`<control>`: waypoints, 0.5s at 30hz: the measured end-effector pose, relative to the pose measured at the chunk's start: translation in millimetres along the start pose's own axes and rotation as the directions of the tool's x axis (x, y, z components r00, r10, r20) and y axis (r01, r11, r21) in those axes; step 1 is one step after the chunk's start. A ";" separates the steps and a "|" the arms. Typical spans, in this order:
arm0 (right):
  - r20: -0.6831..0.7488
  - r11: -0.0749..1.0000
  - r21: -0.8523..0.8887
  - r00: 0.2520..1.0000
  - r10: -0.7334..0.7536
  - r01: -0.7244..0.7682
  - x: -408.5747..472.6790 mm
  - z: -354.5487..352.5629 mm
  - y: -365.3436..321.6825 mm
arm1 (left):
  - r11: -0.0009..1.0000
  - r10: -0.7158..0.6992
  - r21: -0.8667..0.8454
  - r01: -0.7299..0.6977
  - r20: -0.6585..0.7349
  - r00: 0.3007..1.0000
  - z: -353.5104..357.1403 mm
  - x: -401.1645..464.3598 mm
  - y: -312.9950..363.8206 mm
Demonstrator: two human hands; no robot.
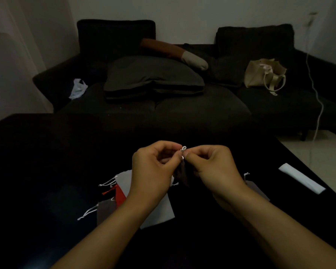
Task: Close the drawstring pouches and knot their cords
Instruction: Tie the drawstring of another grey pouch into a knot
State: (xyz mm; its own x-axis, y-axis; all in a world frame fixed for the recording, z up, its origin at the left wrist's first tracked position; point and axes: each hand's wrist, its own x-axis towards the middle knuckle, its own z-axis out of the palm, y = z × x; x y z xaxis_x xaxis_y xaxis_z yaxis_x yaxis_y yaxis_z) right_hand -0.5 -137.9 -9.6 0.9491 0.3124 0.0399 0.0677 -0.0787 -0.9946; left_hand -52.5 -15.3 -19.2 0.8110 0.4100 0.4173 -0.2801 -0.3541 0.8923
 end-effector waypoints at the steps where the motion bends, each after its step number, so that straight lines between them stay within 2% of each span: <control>1: -0.006 0.999 0.026 1.000 0.023 -0.023 -0.2 1.7 1.1 | 1.000 0.008 0.006 -0.008 -0.003 1.000 0.5 -0.6 -0.5; 5: -0.014 0.994 0.093 0.998 0.062 -0.061 -1.0 5.3 2.9 | 1.000 0.000 -0.004 0.000 -0.007 1.000 0.9 -1.2 -1.7; 15: 0.006 0.995 0.084 0.998 0.059 -0.059 1.6 7.1 7.9 | 0.999 -0.020 -0.044 0.020 -0.002 1.000 0.9 0.6 -3.6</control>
State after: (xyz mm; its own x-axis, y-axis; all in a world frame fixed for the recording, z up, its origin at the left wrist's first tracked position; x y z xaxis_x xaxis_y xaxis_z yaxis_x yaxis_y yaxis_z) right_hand -0.7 -131.3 -18.1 0.9496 0.3129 -0.0193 -0.0147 -0.0171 -0.9997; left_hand -50.6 -14.6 -22.3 0.8155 0.4186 0.3998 -0.2864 -0.3083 0.9071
